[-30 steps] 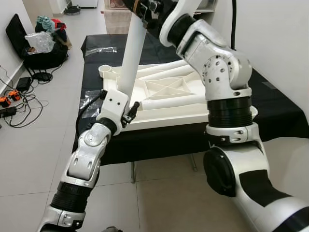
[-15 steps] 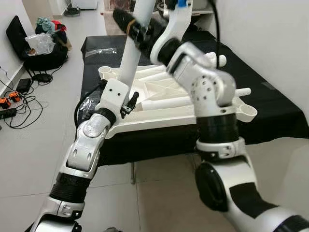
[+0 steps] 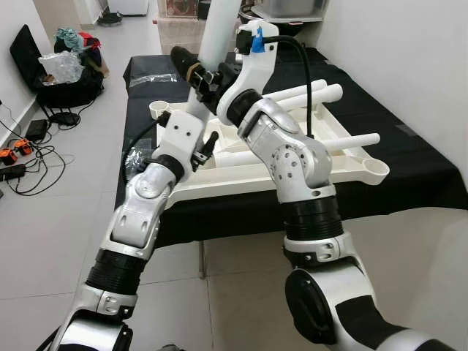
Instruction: Building children table
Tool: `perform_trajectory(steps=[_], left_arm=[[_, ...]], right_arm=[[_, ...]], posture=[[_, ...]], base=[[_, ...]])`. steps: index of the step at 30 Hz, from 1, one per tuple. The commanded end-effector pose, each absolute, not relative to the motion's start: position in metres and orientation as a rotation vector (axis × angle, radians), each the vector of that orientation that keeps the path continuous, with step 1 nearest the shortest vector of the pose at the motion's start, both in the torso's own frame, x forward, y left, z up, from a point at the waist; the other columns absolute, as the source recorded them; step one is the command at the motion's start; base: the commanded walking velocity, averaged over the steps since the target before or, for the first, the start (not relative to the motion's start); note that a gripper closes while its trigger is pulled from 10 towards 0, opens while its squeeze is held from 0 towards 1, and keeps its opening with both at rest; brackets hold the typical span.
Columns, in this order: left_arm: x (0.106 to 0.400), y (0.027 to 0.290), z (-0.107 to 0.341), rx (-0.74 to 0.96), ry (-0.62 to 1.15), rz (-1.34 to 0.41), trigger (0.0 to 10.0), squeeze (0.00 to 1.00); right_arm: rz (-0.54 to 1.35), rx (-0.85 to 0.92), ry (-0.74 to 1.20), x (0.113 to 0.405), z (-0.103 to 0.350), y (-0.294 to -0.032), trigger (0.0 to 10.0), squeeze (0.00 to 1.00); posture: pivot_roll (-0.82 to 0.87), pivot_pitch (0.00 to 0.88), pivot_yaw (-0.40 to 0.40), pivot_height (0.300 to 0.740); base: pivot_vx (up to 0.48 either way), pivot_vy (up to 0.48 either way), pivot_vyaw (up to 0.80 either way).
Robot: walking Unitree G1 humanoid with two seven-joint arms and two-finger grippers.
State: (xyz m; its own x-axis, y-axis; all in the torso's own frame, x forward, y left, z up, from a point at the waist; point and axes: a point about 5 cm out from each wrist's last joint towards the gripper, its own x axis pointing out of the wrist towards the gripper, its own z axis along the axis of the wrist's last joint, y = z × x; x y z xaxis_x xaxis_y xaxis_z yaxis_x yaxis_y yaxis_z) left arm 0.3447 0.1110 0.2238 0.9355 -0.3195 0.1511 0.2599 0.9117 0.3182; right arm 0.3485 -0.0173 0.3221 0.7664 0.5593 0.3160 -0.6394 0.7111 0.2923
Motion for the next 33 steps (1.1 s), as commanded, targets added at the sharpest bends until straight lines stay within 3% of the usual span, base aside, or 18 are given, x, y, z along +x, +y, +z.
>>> perform_trajectory(steps=[1,8,33], left_arm=[[0.346,0.107,0.227,0.305,-0.211,-0.308,10.0,0.00],[0.344,0.090,0.221,0.312,-0.205,-0.380,10.0,0.00],[0.338,0.099,0.208,0.422,-0.198,-0.415,10.0,0.00]], right_arm=[[0.659,0.407,-0.219,0.348,0.321,-0.018,10.0,0.00],[0.636,0.355,-0.246,0.346,0.318,-0.012,10.0,0.00],[0.659,0.285,-0.162,0.348,0.302,-0.006,10.0,0.00]], posture=[[-0.02,0.000,-0.020,0.740],[-0.03,0.000,-0.018,0.740],[-0.02,0.000,-0.019,0.740]], base=[[0.000,0.000,0.00],[0.000,0.000,0.00],[0.000,0.000,0.00]])
